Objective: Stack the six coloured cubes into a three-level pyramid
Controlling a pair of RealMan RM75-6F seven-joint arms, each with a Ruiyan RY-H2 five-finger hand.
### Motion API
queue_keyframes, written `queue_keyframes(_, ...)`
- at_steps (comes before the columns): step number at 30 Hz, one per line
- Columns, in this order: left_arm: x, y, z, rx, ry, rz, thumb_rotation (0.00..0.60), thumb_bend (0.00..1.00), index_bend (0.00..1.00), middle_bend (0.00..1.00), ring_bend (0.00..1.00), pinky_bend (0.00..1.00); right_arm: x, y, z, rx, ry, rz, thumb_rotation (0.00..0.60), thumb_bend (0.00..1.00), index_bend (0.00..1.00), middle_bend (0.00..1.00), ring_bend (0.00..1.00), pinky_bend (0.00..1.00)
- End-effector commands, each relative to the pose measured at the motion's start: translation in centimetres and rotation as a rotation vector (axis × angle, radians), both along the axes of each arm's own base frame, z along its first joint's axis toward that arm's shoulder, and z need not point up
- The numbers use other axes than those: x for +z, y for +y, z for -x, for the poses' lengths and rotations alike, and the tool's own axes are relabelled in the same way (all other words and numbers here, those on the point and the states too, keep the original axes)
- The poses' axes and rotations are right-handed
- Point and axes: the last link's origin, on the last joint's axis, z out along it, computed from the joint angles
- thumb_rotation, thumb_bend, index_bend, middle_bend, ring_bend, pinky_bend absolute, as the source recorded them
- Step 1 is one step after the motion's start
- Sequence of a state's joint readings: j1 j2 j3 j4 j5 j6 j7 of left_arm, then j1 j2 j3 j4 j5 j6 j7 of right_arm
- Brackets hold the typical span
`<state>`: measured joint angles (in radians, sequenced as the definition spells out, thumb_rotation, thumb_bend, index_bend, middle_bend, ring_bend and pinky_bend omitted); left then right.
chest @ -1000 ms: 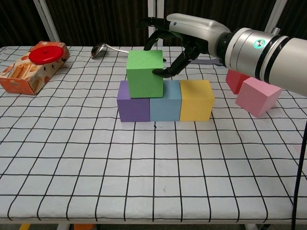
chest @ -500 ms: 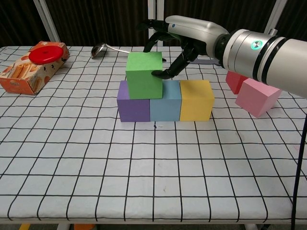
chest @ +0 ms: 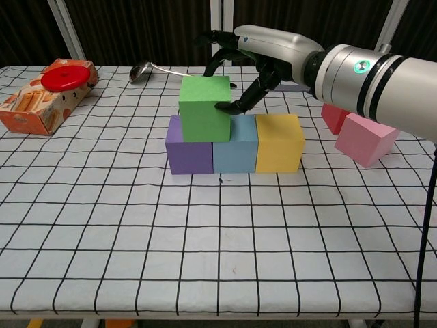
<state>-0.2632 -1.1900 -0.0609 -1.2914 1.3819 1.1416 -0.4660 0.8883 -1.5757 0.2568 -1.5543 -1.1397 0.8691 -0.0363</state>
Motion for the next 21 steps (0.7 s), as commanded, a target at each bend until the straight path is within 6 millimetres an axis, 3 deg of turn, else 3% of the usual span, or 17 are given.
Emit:
queue_keyframes(1,0.0,0.0,0.0,0.0,-0.001,0.0,0.6,0.13,0.17,0.19,0.09,0.11,0.0,0.0,0.1,-0.005,0.006,-0.004,0.6,0.26,0.0,0.24,0.0,0.0)
queue_keyframes(4,0.0,0.0,0.0,0.0,0.0,0.001,0.6,0.13,0.17,0.19,0.09,0.11,0.1,0.0,0.2,-0.01,0.011,-0.007,0.6,0.18,0.0,0.17,0.0,0.0)
queue_keyframes(10,0.0,0.1,0.0,0.002,-0.003,-0.002,0.6,0.13,0.17,0.19,0.09,0.11,0.2,-0.1,0.1,-0.014,0.007,-0.012,0.6,0.13,0.0,0.07,0.0,0.0)
queue_keyframes(16,0.1,0.1,-0.1,0.001,-0.009,-0.005,0.6,0.13,0.17,0.19,0.09,0.11,1.1,-0.1,0.0,-0.013,-0.016,0.001,0.6,0.12,0.0,0.05,0.0,0.0)
queue_keyframes(21,0.3,0.1,-0.2,-0.001,-0.017,-0.011,0.6,0.13,0.17,0.19,0.09,0.11,3.3,-0.4,0.5,-0.01,-0.019,0.057,0.6,0.12,0.0,0.05,0.0,0.0)
